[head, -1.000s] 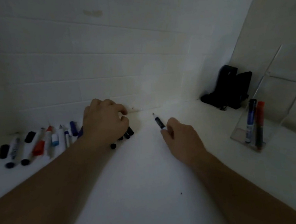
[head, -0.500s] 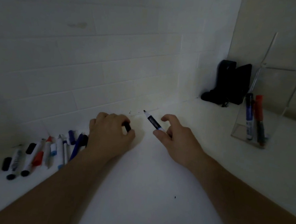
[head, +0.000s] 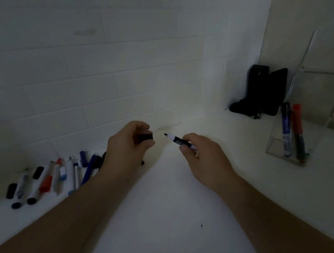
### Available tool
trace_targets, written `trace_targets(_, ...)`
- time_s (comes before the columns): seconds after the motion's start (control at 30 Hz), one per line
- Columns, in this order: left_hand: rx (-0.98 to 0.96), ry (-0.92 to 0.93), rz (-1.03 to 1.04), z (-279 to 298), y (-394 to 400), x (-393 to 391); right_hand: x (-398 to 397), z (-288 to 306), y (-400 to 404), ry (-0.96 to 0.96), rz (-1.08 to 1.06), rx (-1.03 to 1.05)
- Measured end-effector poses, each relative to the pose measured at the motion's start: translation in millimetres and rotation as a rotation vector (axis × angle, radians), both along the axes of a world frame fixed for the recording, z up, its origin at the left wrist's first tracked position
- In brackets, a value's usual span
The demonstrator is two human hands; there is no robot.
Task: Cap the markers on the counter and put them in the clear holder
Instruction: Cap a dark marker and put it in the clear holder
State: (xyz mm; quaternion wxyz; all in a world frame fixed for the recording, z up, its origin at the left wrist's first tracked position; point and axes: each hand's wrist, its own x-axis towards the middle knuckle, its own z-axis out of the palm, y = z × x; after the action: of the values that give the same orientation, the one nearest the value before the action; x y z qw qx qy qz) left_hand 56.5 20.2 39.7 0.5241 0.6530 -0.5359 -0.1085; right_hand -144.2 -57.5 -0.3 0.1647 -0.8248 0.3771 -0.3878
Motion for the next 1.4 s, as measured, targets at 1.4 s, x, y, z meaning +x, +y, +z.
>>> trace_targets(1.4, 0.035, -0.958, -0.17, -16, -8, -9, -5, 10, 12, 0.297, -0.12, -0.14)
